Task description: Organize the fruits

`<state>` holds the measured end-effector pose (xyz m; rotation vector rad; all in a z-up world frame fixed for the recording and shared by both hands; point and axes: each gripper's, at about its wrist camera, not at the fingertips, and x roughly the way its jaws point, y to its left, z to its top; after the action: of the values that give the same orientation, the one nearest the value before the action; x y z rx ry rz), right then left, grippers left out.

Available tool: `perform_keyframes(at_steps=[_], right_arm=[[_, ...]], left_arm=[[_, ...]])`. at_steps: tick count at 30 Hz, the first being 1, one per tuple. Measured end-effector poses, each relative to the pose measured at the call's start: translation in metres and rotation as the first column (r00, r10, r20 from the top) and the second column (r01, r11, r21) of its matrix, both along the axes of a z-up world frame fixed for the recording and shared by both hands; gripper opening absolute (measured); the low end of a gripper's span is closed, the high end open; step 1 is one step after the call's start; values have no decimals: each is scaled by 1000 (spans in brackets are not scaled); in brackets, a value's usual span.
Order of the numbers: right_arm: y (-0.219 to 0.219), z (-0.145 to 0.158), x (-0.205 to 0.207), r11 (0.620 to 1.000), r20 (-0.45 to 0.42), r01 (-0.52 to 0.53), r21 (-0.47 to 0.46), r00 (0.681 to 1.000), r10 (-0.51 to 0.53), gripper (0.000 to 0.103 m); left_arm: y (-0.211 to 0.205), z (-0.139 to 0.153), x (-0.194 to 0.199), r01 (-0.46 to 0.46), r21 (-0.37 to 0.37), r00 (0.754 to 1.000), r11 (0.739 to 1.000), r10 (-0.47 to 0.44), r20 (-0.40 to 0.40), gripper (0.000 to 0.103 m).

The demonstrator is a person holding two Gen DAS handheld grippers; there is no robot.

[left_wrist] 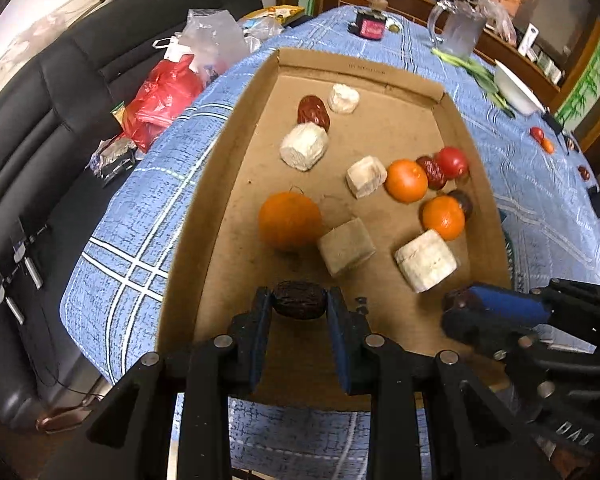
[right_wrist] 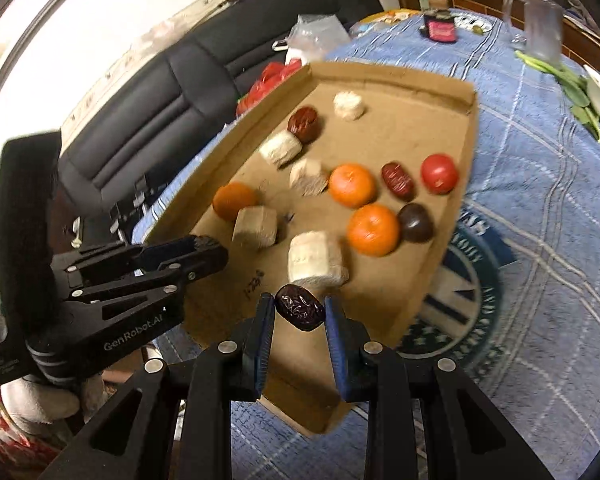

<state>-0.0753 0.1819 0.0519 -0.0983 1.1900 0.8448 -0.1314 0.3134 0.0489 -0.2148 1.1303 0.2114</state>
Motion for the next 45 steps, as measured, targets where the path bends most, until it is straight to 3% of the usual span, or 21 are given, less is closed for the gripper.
perform_keyframes(at_steps=[7, 10, 19, 25, 29, 33, 39, 45], right_arm=[[6, -14, 0, 1000, 3, 9, -22, 1000, -8, 29], [6, -14, 1, 1000, -3, 19, -20, 1000, -19, 29], [-25, 18, -11, 998, 73, 62, 13, 995, -63, 35], [-59, 44, -24, 991, 150, 130, 23, 980, -132, 36], [-91, 57, -35, 982, 201, 187, 22, 961, -188, 44], [-112, 66, -43, 978, 232, 209, 27, 950, -210, 45], [-136, 77, -62, 977, 279, 208, 43, 937, -211, 53], [-148, 81, -75, 978, 298, 203, 46, 932, -207, 54]], left_arm=[[0, -6, 2, 15, -8, 1000, 1000, -15, -3, 27], [0, -4, 2, 13, -15, 1000, 1000, -13, 2, 37], [-10, 18, -8, -10, -4, 997, 1000, 11, 71, 47], [-32, 55, -19, -42, 57, 985, 997, 32, 172, 58], [-54, 83, -32, -86, 128, 964, 988, 50, 261, 69], [-76, 105, -43, -130, 189, 943, 973, 63, 327, 77], [-105, 120, -55, -139, 242, 934, 960, 46, 355, 81], [-128, 124, -65, -115, 273, 933, 955, 10, 359, 81]])
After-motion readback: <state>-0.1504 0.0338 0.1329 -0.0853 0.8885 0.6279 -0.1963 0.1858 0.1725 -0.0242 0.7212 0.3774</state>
